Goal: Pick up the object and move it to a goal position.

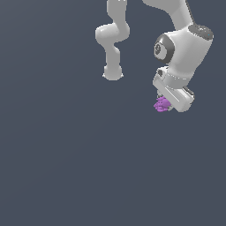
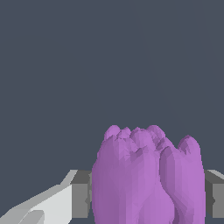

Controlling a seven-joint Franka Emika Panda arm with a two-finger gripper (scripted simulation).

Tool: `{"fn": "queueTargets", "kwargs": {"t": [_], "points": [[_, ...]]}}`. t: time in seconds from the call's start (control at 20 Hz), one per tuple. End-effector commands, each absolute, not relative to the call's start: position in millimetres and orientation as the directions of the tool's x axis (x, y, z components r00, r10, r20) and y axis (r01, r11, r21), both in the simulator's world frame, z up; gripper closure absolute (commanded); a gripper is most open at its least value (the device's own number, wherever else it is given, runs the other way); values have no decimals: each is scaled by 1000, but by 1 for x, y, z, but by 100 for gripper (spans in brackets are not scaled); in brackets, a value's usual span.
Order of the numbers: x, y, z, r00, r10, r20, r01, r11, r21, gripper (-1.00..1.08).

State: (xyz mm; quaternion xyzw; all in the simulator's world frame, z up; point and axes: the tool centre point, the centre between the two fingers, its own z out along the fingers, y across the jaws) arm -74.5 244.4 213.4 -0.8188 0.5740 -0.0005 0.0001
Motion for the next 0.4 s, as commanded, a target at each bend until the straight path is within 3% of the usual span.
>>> {"fn": "queueTargets", "kwargs": {"t": [0.0, 0.35], "points": [[-75, 252, 217, 339, -941, 1, -941, -339, 0, 108], [-74, 250, 216, 340, -941, 0, -941, -340, 0, 108]]}}
